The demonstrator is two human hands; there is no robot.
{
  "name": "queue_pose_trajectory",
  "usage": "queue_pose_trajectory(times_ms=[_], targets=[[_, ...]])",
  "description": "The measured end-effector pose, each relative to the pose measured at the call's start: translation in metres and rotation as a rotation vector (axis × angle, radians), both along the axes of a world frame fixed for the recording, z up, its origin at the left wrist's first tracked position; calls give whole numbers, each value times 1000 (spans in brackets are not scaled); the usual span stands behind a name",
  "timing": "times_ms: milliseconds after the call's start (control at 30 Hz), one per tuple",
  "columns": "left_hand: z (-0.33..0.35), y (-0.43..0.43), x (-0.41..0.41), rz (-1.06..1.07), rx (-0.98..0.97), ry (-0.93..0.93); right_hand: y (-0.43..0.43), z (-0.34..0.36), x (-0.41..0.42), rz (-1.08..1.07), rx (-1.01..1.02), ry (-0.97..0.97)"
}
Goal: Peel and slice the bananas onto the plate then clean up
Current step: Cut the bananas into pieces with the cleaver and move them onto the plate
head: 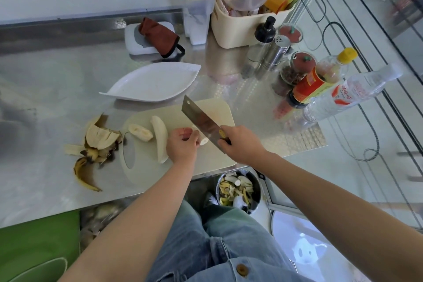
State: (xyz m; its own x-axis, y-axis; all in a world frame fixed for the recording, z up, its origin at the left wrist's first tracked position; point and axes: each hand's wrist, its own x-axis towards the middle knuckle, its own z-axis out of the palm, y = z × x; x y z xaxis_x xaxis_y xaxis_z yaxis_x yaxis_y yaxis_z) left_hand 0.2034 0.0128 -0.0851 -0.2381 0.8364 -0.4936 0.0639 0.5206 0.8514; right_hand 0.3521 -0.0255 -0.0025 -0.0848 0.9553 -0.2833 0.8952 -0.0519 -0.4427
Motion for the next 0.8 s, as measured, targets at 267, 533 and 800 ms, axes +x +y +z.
queue_pose_trajectory(times_ms=[267, 533, 800], targets=[[4, -2, 4, 25, 2, -15, -3, 3, 2, -2, 9, 20], [2, -1, 7, 28, -4, 4, -5, 1, 2, 7, -29, -20], [2, 0, 9, 34, -29, -1, -1, -7, -5, -11, -97, -30]])
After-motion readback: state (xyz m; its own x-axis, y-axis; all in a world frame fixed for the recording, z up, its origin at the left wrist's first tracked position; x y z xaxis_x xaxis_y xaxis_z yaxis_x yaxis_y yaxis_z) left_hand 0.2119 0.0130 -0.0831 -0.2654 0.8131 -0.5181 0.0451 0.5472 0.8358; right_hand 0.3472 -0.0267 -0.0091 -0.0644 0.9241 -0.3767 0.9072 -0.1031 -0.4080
